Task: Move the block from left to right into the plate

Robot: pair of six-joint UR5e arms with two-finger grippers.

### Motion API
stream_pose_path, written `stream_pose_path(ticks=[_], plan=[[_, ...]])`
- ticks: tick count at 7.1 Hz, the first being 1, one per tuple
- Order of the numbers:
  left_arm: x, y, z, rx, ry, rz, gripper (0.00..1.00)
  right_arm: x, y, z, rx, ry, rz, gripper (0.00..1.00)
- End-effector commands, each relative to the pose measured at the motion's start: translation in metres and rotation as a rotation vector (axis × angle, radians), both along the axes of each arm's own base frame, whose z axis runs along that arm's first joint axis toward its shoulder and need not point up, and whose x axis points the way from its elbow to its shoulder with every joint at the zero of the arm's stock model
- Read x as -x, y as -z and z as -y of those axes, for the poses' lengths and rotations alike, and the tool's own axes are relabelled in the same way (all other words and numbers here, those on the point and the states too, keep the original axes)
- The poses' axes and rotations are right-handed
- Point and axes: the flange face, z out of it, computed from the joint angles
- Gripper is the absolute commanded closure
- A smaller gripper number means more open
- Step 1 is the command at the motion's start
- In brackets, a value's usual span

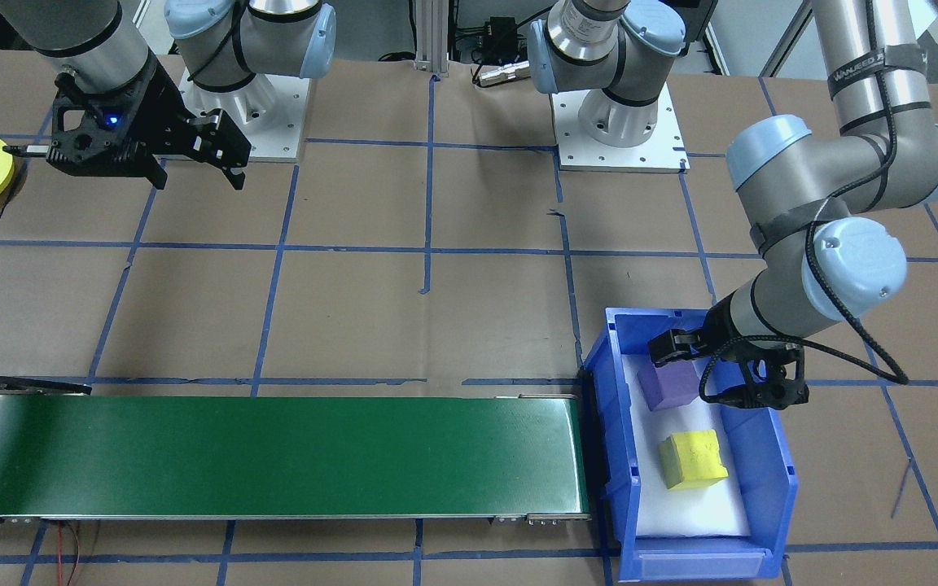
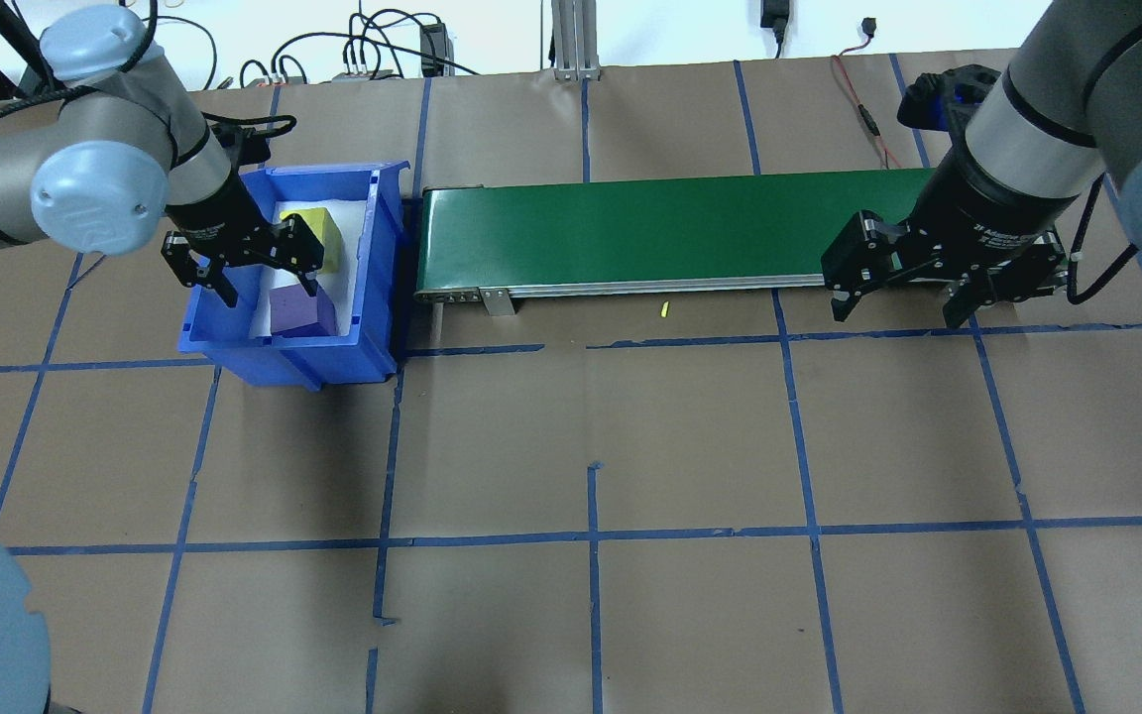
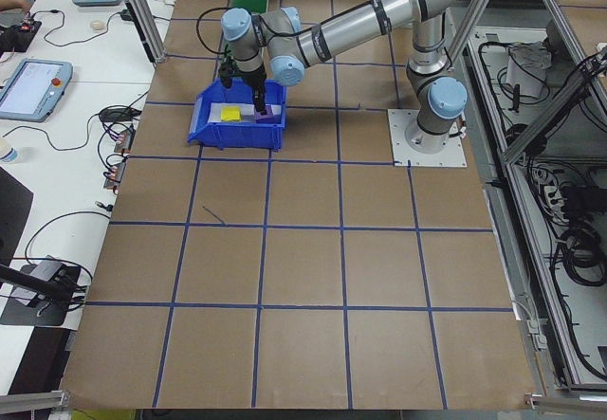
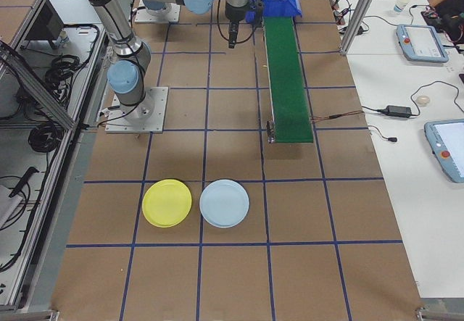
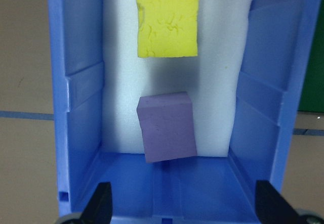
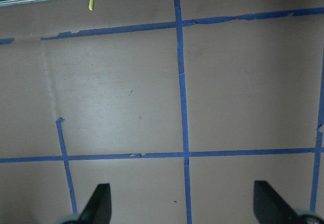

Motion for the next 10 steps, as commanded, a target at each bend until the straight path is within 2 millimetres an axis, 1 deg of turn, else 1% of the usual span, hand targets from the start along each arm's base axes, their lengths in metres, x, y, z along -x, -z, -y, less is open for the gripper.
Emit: stream_pose_path(ticks=[1, 2, 3, 4, 5, 6, 7, 8, 9, 10], plan=[[0.0, 0.023, -0.005, -0.01, 0.003, -0.004, 0.01, 0.0, 0.0, 0.0, 0.0, 0.0, -0.002, 0.0], [-0.001, 0.043, 0.001, -0.014, 0.006, -0.006, 0.12, 0.0, 0.0, 0.0, 0.0, 0.0, 0.0, 0.0], [-0.002, 0.044, 0.007, 0.015, 0.012, -0.004, 0.31, 0.0, 0.0, 0.0, 0.0, 0.0, -0.002, 0.0], [-0.001, 0.034, 0.013, 0.042, 0.002, -0.001, 0.66, 0.0, -0.001, 0.0, 0.002, 0.0, 0.0, 0.0], [0.0, 0.024, 0.013, 0.061, 0.001, -0.016, 0.69, 0.0, 0.0, 0.0, 0.0, 0.0, 0.0, 0.0], [-0.003, 0.002, 0.024, 0.106, 0.0, 0.005, 0.69, 0.0, 0.0, 0.0, 0.0, 0.0, 0.0, 0.0], [-0.003, -0.032, 0.041, 0.125, -0.03, 0.012, 0.69, 0.001, 0.0, 0.0, 0.0, 0.002, 0.0, 0.0], [-0.004, -0.063, 0.047, 0.109, -0.042, 0.012, 0.69, 0.0, 0.0, 0.0, 0.0, 0.0, 0.0, 0.0], [0.008, -0.098, 0.047, 0.138, -0.057, 0.016, 0.69, 0.001, 0.0, 0.0, 0.0, 0.002, 0.0, 0.0], [0.037, -0.127, 0.046, 0.19, -0.018, 0.017, 0.69, 0.001, -0.001, 0.0, 0.002, 0.002, 0.0, 0.0]])
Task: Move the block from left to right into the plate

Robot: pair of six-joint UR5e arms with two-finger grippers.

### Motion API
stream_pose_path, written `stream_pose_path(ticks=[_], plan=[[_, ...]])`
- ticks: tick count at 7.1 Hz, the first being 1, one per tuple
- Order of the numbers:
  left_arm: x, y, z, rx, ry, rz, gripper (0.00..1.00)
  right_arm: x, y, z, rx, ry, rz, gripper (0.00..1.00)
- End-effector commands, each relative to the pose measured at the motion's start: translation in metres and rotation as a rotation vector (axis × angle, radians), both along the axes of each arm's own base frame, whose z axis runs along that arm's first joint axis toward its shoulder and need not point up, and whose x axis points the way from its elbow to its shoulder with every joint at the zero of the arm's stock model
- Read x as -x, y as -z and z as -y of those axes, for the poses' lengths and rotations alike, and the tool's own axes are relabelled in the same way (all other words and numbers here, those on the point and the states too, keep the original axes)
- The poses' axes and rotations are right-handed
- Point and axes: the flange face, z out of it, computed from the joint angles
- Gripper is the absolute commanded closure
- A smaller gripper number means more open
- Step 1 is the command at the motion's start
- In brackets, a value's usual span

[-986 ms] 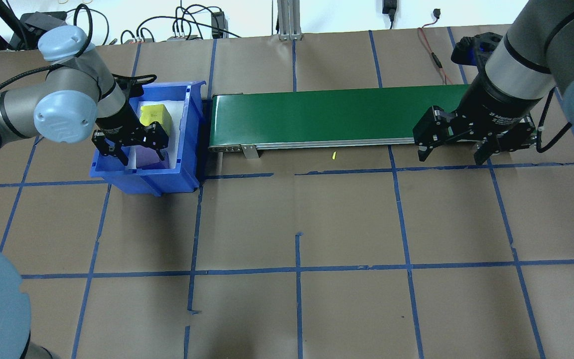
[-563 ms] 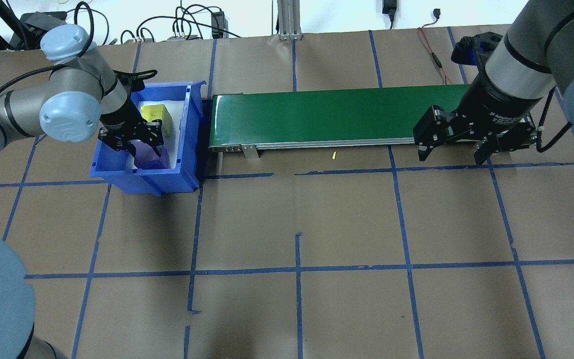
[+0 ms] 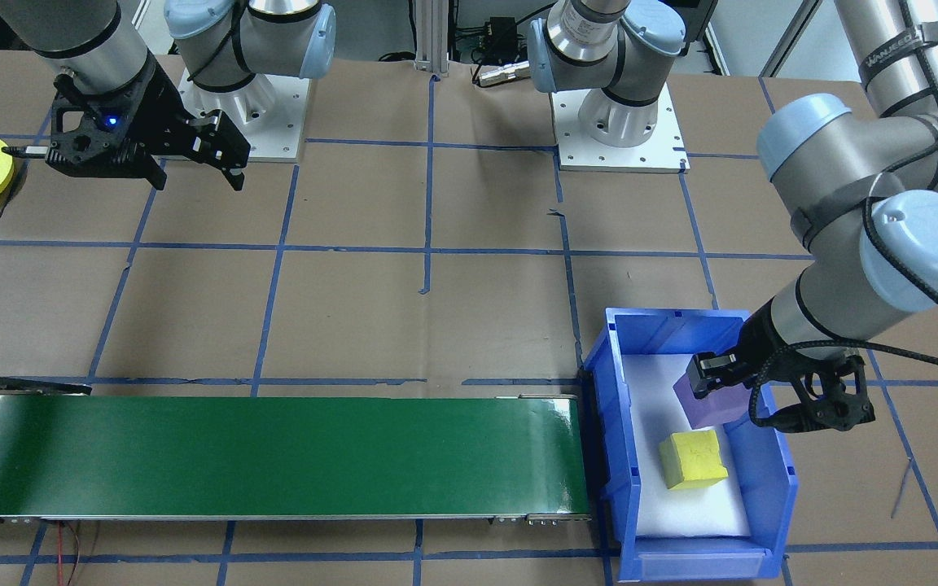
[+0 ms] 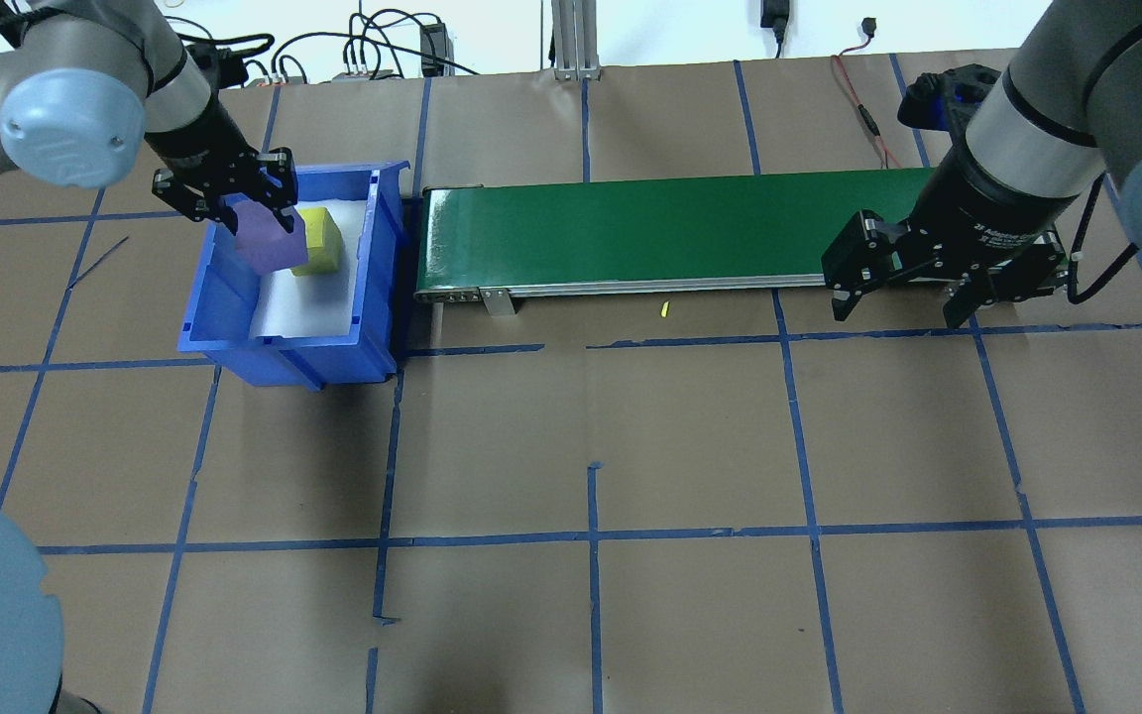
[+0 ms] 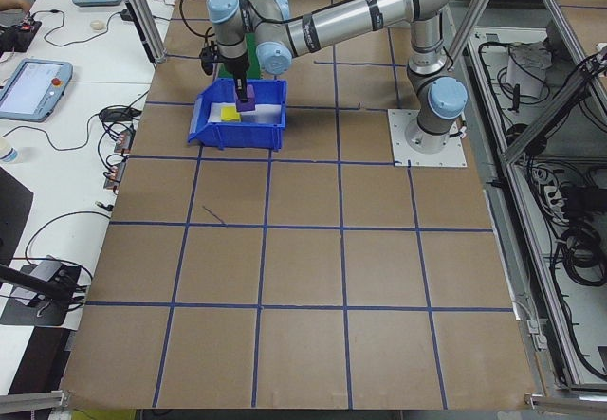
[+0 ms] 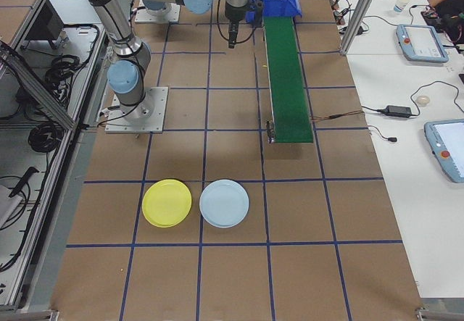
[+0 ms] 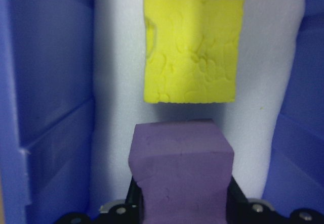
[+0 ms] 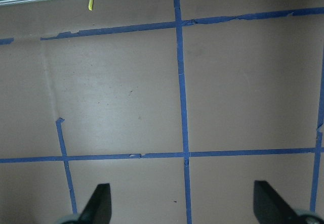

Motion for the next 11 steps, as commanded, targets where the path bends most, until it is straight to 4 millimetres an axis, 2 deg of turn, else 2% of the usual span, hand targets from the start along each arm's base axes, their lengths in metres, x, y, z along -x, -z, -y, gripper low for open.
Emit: stream_pose_path(ticks=[1, 2, 3, 4, 5, 6, 7, 8, 9, 11], plan=[[0.063, -0.047, -0.001, 0.078, 0.07, -0.003, 0.69, 0.0, 0.0, 0.0, 0.0, 0.001, 0.0, 0.0], [0.092, -0.039, 0.007, 0.127, 0.101, -0.029, 0.69, 0.0, -0.001, 0.0, 0.001, 0.001, 0.0, 0.0], [0.104, -0.025, 0.017, 0.149, 0.085, -0.036, 0.69, 0.0, 0.0, 0.0, 0.0, 0.001, 0.0, 0.0], [0.138, -0.011, 0.019, 0.159, 0.129, -0.058, 0.69, 0.0, 0.0, 0.0, 0.0, 0.001, 0.0, 0.0], [0.189, 0.011, 0.011, 0.133, 0.186, -0.053, 0.68, -0.001, 0.001, 0.0, -0.002, -0.002, 0.0, 0.0], [0.189, 0.031, 0.014, 0.107, 0.175, -0.053, 0.68, -0.002, 0.006, 0.003, -0.006, -0.005, 0.026, 0.0], [0.19, 0.043, 0.015, 0.092, 0.165, -0.052, 0.64, -0.004, 0.012, 0.017, 0.036, 0.001, 0.067, 0.0], [0.191, 0.064, 0.007, 0.068, 0.174, -0.045, 0.44, -0.005, 0.028, 0.048, 0.064, 0.012, 0.11, 0.0], [0.19, 0.075, 0.003, 0.112, 0.173, -0.049, 0.2, -0.012, 0.042, 0.077, 0.086, 0.014, 0.193, 0.0], [0.191, 0.06, 0.003, 0.148, 0.178, -0.049, 0.0, -0.018, 0.081, 0.154, 0.135, 0.015, 0.301, 0.0]])
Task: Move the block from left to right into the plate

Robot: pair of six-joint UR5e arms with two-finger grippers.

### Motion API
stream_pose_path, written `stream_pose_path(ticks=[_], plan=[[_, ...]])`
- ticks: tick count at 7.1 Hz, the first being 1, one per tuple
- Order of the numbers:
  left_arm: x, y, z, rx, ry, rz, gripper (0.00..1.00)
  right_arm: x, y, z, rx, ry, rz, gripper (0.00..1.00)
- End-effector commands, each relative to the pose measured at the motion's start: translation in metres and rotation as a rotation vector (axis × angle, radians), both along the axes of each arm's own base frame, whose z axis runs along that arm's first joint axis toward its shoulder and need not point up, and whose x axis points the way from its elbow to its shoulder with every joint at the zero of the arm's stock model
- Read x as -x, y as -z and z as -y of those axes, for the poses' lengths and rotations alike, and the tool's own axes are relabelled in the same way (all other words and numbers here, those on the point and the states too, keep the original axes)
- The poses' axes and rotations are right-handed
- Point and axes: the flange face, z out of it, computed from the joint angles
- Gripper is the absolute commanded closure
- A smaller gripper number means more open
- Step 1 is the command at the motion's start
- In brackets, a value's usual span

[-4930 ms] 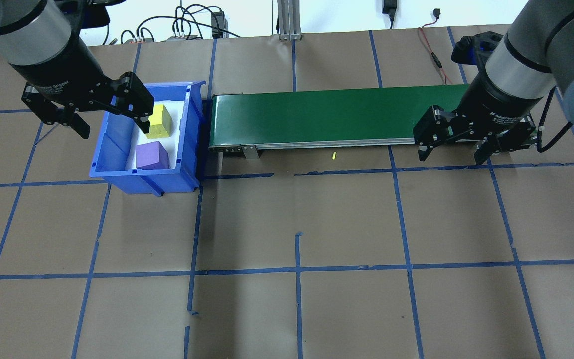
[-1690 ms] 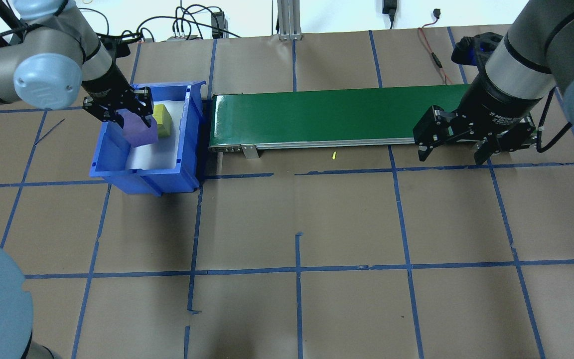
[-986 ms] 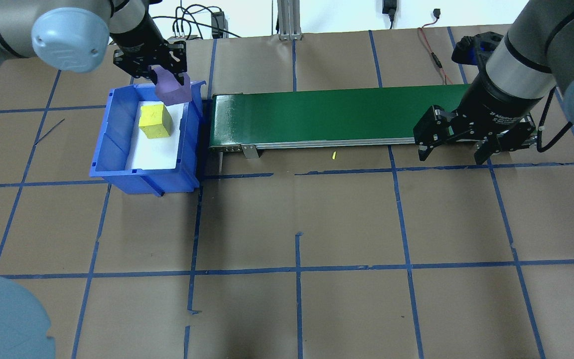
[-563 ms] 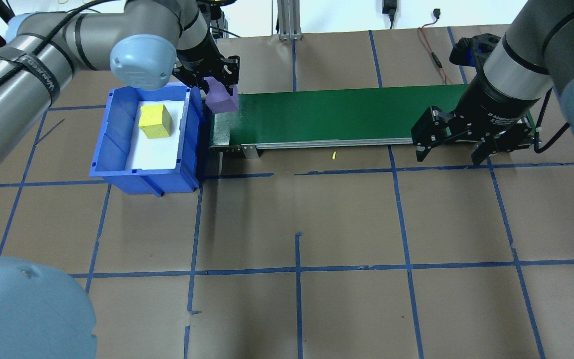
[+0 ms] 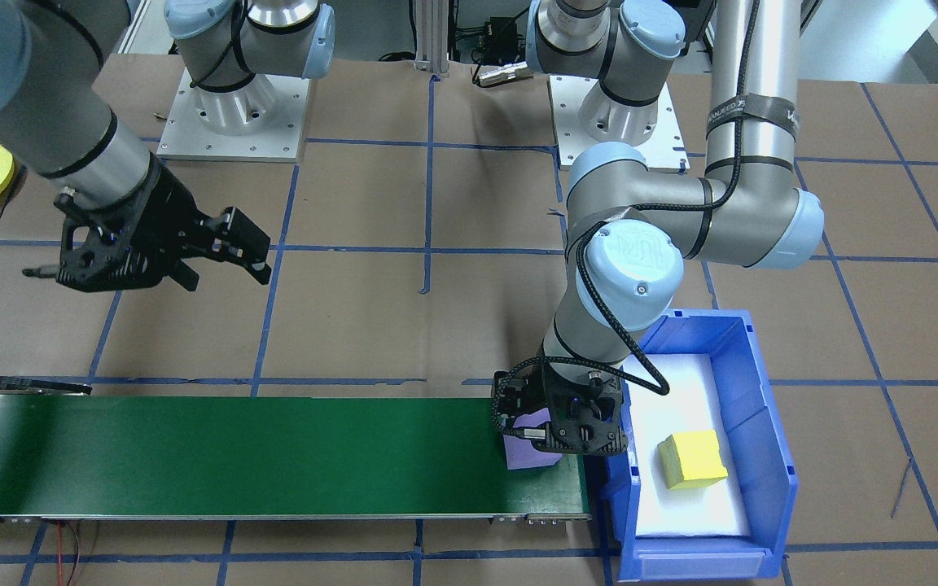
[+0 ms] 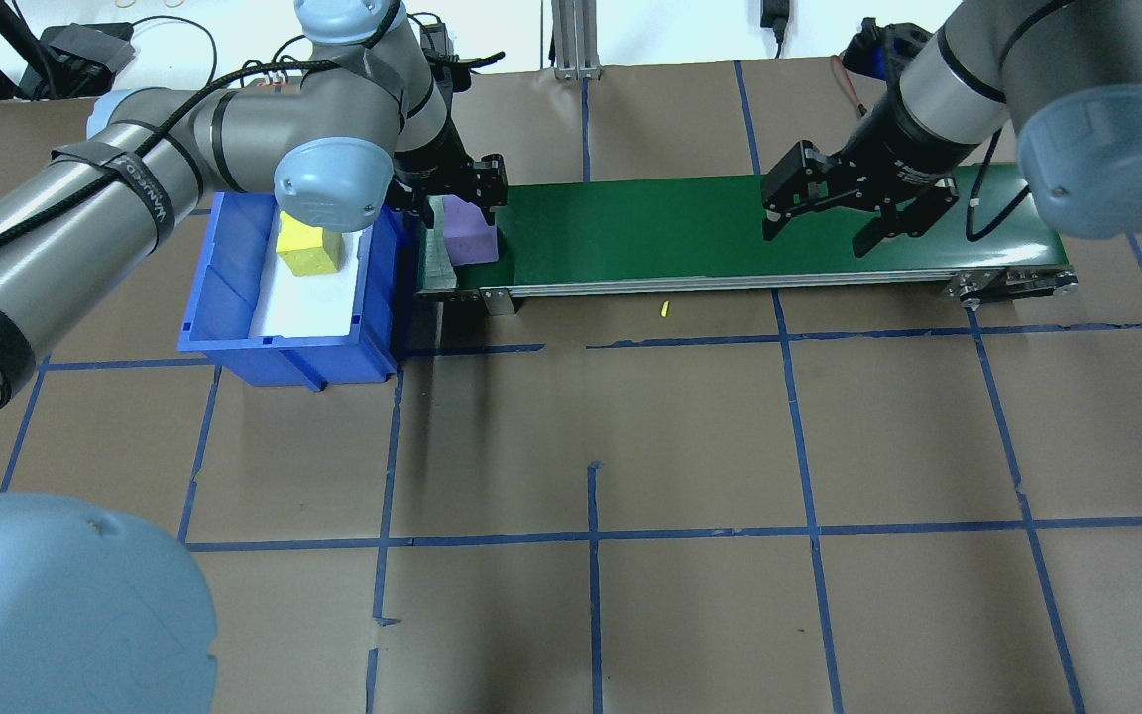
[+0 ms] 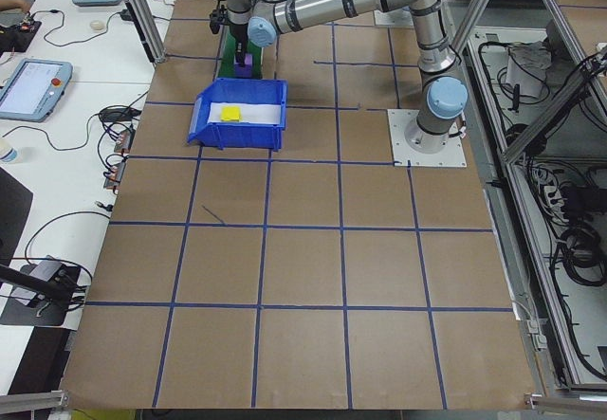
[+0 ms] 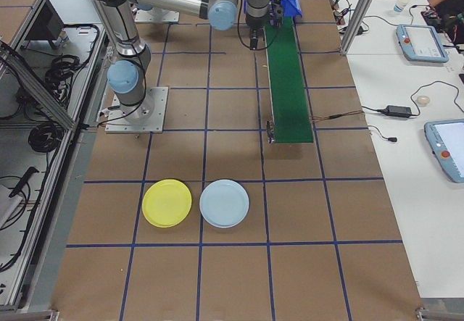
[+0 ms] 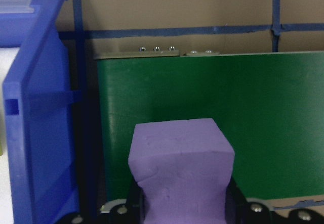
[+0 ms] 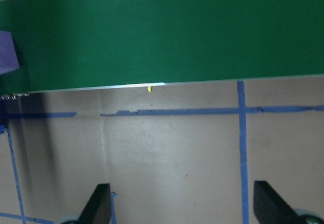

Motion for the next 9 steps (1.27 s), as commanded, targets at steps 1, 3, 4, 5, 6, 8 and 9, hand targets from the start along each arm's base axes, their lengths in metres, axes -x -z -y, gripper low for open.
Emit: stream_pose_path(ticks=[1, 3, 4, 5, 6, 8, 9], plan=[[-0.002, -0.042, -0.011, 0.066, 0.009, 0.005, 0.0, -0.009, 0.033, 0.073, 0.031, -0.002, 0.115, 0.0], [-0.044, -0.07, 0.005, 0.055, -0.053, 0.087, 0.0, -0.034, 0.067, 0.092, 0.043, -0.027, 0.12, 0.0], [-0.085, -0.062, 0.019, 0.042, -0.113, 0.09, 0.0, -0.043, 0.081, 0.1, 0.045, -0.013, 0.159, 0.0], [-0.122, -0.049, 0.029, 0.021, -0.107, 0.101, 0.0, -0.043, 0.081, 0.102, 0.049, -0.012, 0.162, 0.0], [-0.155, -0.027, 0.037, -0.015, -0.107, 0.105, 0.0, -0.043, 0.086, 0.106, 0.054, -0.013, 0.165, 0.0], [-0.169, 0.022, 0.043, -0.086, -0.101, 0.103, 0.0, -0.046, 0.096, 0.111, 0.051, -0.013, 0.2, 0.0], [-0.175, 0.035, 0.044, -0.107, -0.075, 0.106, 0.0, -0.046, 0.103, 0.112, 0.042, -0.012, 0.207, 0.0]])
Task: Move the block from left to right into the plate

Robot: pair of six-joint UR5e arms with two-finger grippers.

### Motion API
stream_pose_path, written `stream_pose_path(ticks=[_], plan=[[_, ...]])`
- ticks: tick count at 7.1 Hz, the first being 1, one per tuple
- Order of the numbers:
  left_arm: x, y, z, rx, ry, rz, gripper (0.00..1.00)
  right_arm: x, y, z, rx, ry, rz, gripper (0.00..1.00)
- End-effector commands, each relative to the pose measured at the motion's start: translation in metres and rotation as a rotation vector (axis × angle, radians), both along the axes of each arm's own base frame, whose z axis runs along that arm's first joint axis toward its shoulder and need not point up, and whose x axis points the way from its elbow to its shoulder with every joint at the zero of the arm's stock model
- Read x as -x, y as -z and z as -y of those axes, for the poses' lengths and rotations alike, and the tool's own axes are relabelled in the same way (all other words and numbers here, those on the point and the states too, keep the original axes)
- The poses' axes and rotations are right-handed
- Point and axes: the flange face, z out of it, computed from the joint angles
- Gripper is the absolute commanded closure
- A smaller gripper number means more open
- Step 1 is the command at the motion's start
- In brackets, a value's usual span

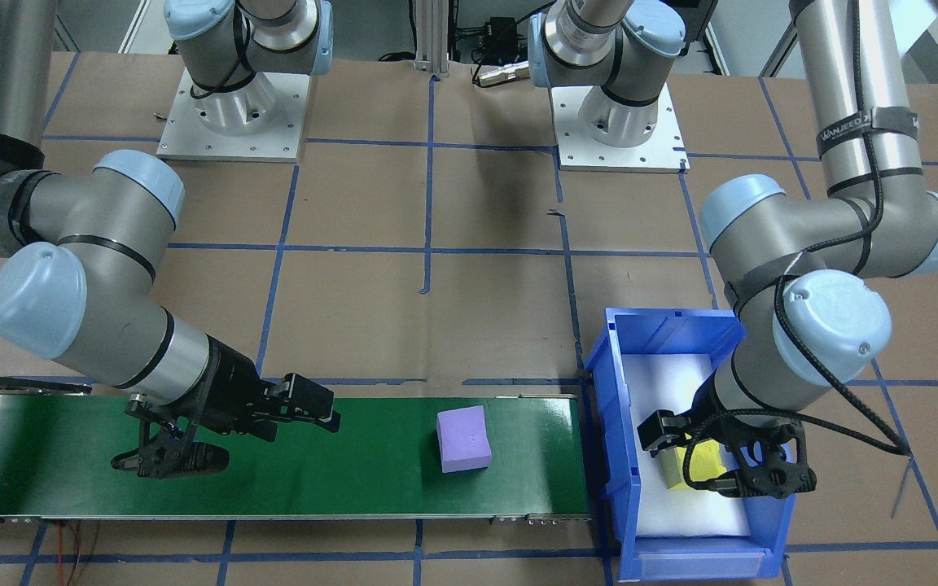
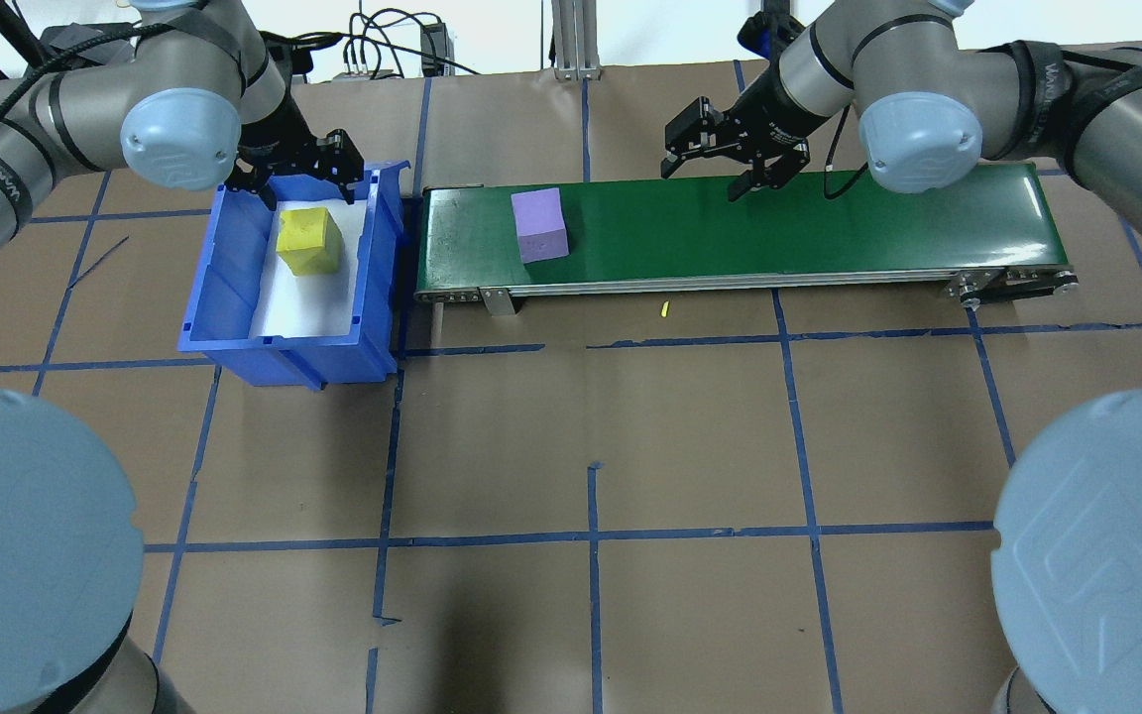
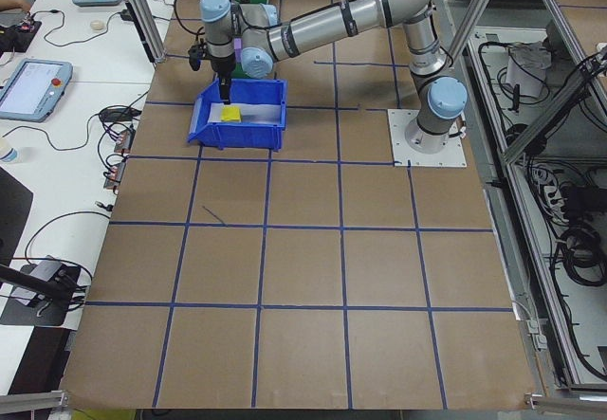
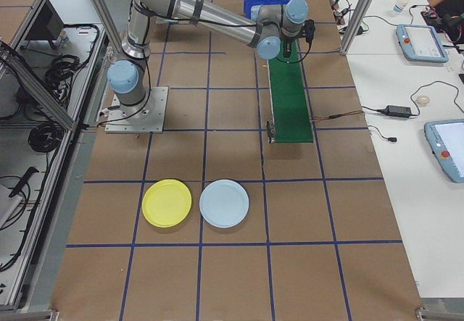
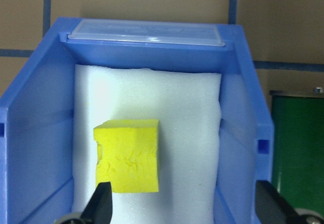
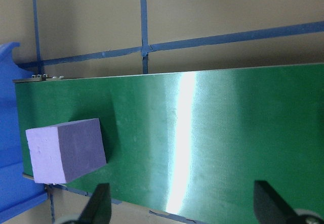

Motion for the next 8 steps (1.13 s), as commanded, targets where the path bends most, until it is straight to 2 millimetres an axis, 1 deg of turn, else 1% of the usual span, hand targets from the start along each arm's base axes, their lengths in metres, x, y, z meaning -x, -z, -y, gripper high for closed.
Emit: stream_pose_path(ticks=[1, 2, 3, 4, 5, 6, 7, 8], plan=[[-0.015, 0.026, 0.003, -0.036, 0.015, -0.001, 0.0, -0.001, 0.012, 0.003, -0.016, 0.0, 0.013, 0.0], [-0.018, 0.038, 0.006, -0.046, 0.024, 0.014, 0.0, -0.001, 0.016, 0.001, -0.025, 0.0, 0.013, 0.0], [-0.019, 0.039, 0.009, -0.023, 0.03, 0.021, 0.0, -0.001, 0.017, 0.0, -0.029, 0.001, 0.012, 0.0], [-0.019, 0.045, 0.007, -0.035, 0.029, 0.021, 0.02, -0.001, 0.018, 0.001, -0.031, 0.003, 0.012, 0.0], [-0.017, 0.067, 0.0, -0.065, 0.02, 0.012, 0.22, -0.001, 0.018, 0.001, -0.031, 0.003, 0.012, 0.0], [-0.017, 0.065, 0.002, -0.049, 0.026, 0.013, 0.62, -0.001, 0.018, 0.001, -0.031, 0.003, 0.013, 0.0], [-0.018, 0.059, 0.004, -0.039, 0.032, 0.016, 0.69, -0.001, 0.017, 0.0, -0.03, 0.003, 0.013, 0.0], [-0.019, 0.04, 0.007, -0.007, 0.028, 0.031, 0.69, -0.001, 0.019, 0.0, -0.033, 0.003, 0.013, 0.0]])
